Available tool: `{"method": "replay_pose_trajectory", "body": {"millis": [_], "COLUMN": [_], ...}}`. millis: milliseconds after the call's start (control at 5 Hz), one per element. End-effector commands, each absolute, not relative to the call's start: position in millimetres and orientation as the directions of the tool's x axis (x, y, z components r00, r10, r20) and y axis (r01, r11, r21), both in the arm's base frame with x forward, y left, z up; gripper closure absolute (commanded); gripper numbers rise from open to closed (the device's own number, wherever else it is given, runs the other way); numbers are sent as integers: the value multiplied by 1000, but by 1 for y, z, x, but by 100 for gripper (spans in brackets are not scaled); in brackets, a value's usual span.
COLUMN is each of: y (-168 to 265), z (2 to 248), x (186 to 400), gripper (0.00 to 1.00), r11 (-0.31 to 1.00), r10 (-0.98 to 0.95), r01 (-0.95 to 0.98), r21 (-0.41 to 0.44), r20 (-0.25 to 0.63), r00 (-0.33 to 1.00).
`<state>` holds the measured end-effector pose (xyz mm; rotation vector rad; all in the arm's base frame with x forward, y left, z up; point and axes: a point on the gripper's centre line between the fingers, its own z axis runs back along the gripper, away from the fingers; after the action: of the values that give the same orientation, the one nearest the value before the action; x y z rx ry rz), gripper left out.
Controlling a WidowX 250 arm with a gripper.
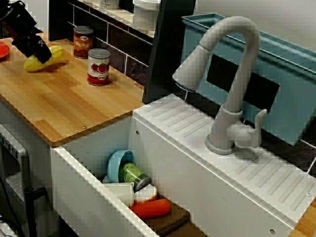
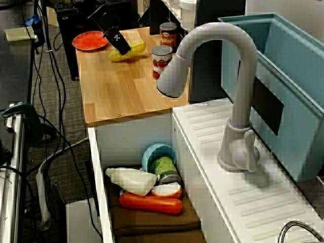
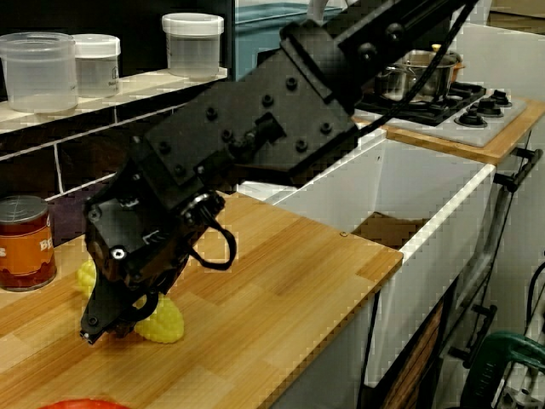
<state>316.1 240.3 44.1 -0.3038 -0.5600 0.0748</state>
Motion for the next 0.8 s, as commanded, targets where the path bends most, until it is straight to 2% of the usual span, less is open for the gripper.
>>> {"method": "replay_pose_trajectory", "body": {"millis": [0,600], "y": [231,209], "z": [66,63], "x": [326,311], "gripper": [100,100], "r11": [942,935], "r10": [-41,-132], "r01": [228,305], "r21": [-248,-182], "r20": [588,618], "r00": [808,775]}}
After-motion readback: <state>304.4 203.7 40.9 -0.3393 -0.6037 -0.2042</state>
